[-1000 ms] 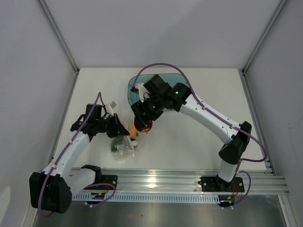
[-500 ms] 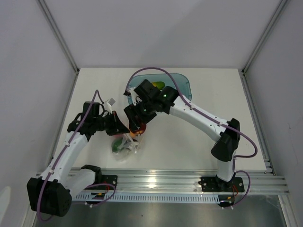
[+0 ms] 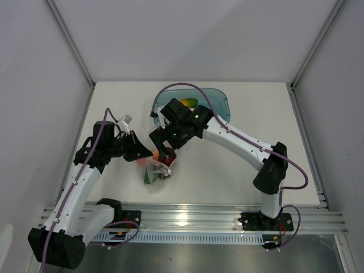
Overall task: Place the food in the zip-top bag and seal the zipper
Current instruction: Place the fake fruit in the zipper food storage bag.
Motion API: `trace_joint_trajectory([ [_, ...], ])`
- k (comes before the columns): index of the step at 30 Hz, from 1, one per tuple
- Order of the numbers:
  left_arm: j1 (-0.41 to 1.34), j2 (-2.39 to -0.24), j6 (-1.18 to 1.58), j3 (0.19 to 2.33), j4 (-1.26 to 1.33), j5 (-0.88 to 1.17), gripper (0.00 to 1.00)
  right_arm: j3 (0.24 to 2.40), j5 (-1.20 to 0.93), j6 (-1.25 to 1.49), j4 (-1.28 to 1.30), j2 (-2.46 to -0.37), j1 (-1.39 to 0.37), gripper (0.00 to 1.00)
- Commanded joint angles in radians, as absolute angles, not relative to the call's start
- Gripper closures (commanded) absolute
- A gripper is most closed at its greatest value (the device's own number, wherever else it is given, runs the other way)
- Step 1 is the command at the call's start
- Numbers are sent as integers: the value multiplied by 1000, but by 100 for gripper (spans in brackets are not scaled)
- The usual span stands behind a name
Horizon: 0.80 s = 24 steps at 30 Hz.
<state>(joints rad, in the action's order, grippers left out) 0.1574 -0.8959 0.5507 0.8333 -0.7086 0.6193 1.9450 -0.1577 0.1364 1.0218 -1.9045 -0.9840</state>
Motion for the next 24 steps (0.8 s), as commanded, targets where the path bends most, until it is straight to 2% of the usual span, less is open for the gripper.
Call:
trace_joint_trajectory([
  [1, 150, -880, 569, 907, -779, 559, 99, 1930, -120, 118, 1003, -1795, -980, 1],
  [10, 149, -891, 494, 925, -779, 558, 99, 2040, 0, 126, 997, -1792, -953, 1],
  [15, 150, -900, 443, 868, -739, 607, 99, 2034, 233, 216, 887, -1755, -907, 1],
  [20, 150, -884, 414, 785, -687, 604, 99, 2061, 181, 268, 808, -1782, -816, 1],
  [24, 150, -899, 407, 750, -631, 650, 100, 2237, 57, 385, 900, -1912, -717, 0],
])
